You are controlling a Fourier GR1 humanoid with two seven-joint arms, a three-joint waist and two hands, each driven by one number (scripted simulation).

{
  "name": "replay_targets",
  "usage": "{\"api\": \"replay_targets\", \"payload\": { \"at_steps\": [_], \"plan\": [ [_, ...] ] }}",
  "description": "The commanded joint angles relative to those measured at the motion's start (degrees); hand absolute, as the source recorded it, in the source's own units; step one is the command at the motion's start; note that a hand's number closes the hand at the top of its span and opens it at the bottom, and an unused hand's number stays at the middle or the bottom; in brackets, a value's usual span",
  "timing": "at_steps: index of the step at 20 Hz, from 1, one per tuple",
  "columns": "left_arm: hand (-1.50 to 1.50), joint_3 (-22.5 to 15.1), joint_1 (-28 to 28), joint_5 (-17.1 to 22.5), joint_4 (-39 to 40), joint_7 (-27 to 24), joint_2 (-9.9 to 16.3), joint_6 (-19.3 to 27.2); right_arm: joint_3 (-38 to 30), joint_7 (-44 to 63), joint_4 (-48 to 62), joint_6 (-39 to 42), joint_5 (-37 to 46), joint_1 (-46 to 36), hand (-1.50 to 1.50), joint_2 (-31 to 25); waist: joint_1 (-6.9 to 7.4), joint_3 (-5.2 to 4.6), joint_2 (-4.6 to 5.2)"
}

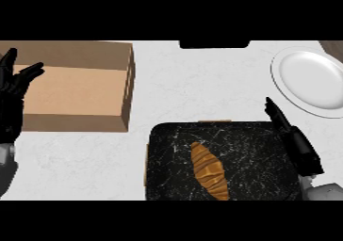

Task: Pick the croissant from the tray and place it in the plate

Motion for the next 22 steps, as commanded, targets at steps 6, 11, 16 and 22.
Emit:
{"api": "replay_targets", "payload": {
  "at_steps": [6, 11, 16, 22],
  "plan": [
    [0.00, -9.8, 9.4, 5.2, 7.8, 7.1, -10.4, -4.5, -4.7, 1.1, -9.6, 12.4, -12.5, -19.1, 1.50, -0.1, 3.43, 0.85, 0.56],
    [0.00, -10.6, 10.5, 7.0, 4.5, 9.0, -10.7, -7.5, -7.7, -0.9, -2.3, -0.9, -2.0, -16.0, -1.50, 0.1, 1.87, 1.19, 0.32],
    [0.00, -10.2, 14.4, 7.1, 4.0, 7.1, -12.1, -8.2, -9.2, -5.3, -4.1, 5.5, -6.9, -14.7, -1.50, -1.0, 0.81, 1.10, 0.08],
    [0.00, -8.6, 16.4, 7.2, 1.9, 8.1, -11.1, -8.8, -6.5, -3.4, -4.8, 13.3, -2.5, -14.6, -1.50, -10.5, -0.02, 0.91, -0.07]
  ]
}}
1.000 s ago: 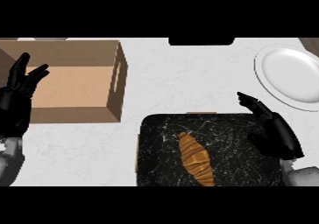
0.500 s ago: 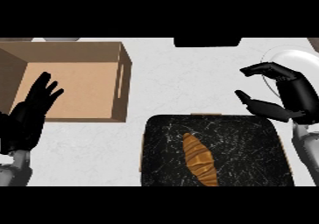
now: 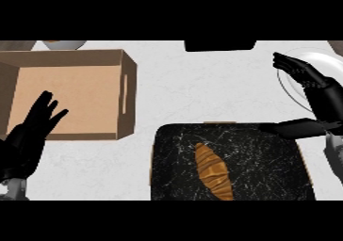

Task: Pick the croissant from the tray and place it in the plate

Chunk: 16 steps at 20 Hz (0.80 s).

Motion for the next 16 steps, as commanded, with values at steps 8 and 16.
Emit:
{"api": "replay_targets", "payload": {
  "at_steps": [8, 16],
  "plan": [
    [0.00, -7.4, 6.5, 1.1, 2.1, 4.5, -6.8, -1.3, 10.2, 10.2, -7.2, 14.2, 9.0, -3.2, -1.50, -14.1, -1.62, -2.42, 1.16],
    [0.00, -7.5, 7.4, -0.3, 1.6, 4.8, -7.5, -1.9, 17.7, 23.3, -13.5, 12.4, 15.2, -4.7, -1.50, -10.1, -1.34, -2.33, 1.33]
  ]
}}
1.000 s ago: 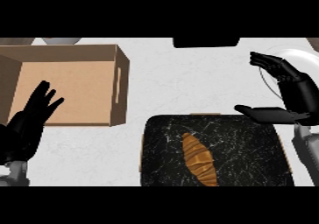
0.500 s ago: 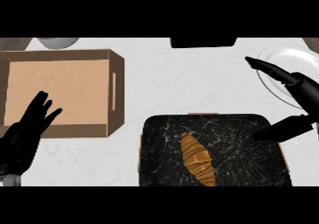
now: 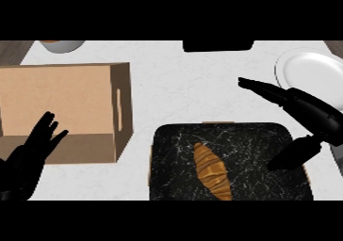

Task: Pick the croissant from the tray and place it in the plate

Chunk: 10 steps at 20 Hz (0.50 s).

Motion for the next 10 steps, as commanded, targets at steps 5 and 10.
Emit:
{"api": "replay_targets", "payload": {
  "at_steps": [5, 10],
  "plan": [
    [0.00, -5.9, 0.1, 0.5, 6.4, 0.2, -5.9, -2.4, 6.7, 10.9, -5.4, -1.6, 7.4, -0.1, -1.50, 3.1, -0.47, -1.84, 1.44],
    [0.00, -7.6, -4.0, -1.5, 10.8, 0.2, -10.3, -1.4, 11.8, 19.3, -12.5, -1.9, 11.4, 6.9, -1.50, 6.3, 0.21, -1.69, 1.17]
  ]
}}
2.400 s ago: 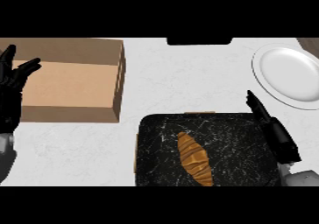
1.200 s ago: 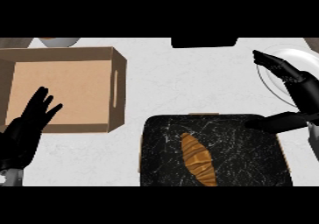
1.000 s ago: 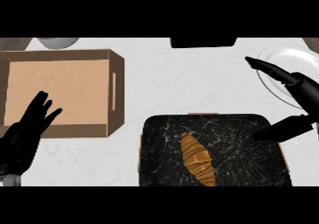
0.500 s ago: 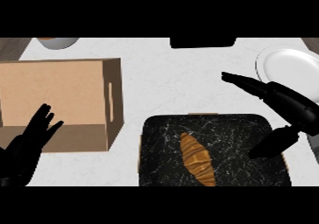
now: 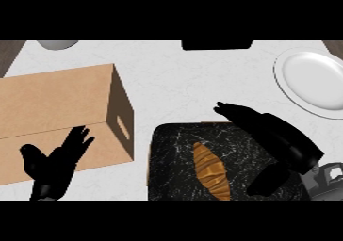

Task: Pick the croissant from the tray and place it in the plate

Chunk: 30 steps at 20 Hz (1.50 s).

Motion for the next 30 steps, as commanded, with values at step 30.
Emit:
{"api": "replay_targets", "payload": {
  "at_steps": [30],
  "plan": [
    [0.00, 4.6, -7.1, -4.0, 15.4, -5.5, -6.5, -7.4, 6.2, 3.1, 11.9, 3.3, 26.2, 4.7, -1.50, 19.9, 1.44, -0.42, 0.44]
  ]
}}
